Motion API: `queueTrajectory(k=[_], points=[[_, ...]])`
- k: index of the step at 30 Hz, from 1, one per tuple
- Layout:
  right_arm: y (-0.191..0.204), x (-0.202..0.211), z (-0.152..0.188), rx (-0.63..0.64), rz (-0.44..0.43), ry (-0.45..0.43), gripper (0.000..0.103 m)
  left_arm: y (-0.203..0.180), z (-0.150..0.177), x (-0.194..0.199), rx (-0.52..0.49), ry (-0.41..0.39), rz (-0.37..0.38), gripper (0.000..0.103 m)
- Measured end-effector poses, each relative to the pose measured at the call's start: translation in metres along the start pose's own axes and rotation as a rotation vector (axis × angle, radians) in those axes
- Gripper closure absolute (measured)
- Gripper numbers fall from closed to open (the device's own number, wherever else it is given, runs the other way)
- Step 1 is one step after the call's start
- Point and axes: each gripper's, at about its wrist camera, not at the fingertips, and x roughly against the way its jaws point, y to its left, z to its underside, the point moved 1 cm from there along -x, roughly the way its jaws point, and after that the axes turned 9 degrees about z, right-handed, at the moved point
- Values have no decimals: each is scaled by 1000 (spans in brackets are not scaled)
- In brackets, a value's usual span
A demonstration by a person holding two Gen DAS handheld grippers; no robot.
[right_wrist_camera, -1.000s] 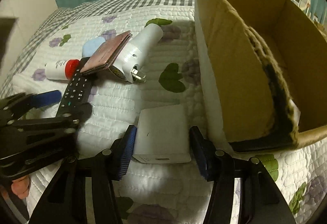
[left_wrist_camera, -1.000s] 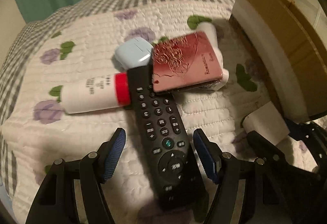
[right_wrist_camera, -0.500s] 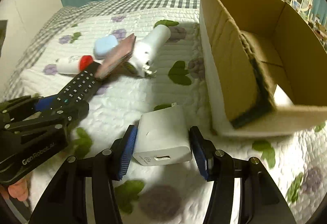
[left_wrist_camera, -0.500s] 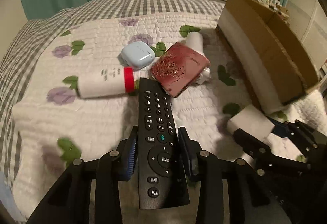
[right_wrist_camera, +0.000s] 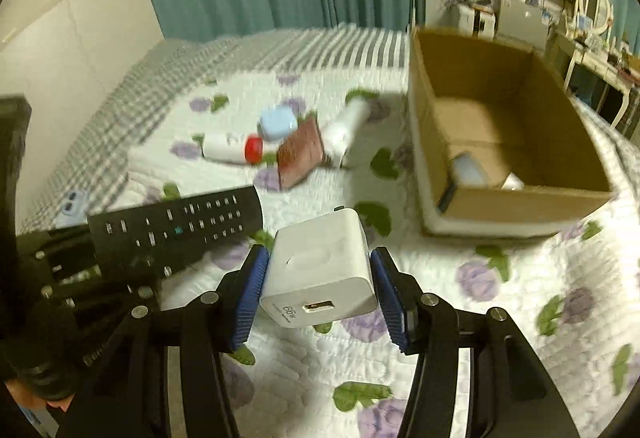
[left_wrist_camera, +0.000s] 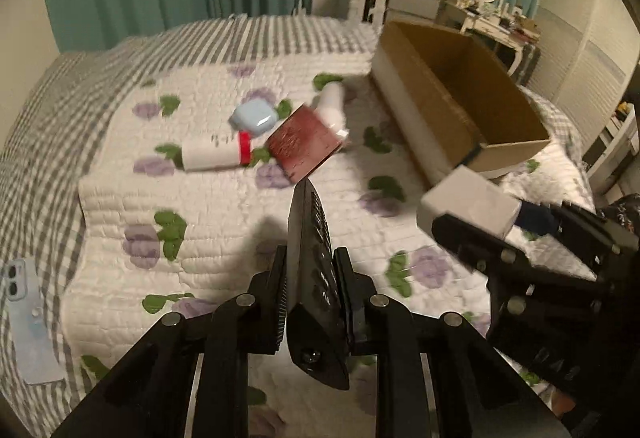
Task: Organize rigid objects
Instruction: 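Carry the remote and white charger into the box and release both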
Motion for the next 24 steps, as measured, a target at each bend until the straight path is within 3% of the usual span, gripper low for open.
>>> queueTrajectory(k=[6,12,18,24], points=[[-24,42,-25,-12,26,-98,50,-33,-25,33,-66,-89,-4,82],[-63,64,-60,-34,54,-184,50,-66,-73,45,-113,-164,0,82],[-108,65,-96,-38,79,-250,50,-105,-125,17,-154,-206,31,82],[-152,26,-125,-44,128,-258,50,-131,-156,-40,-197,-178,51,82]])
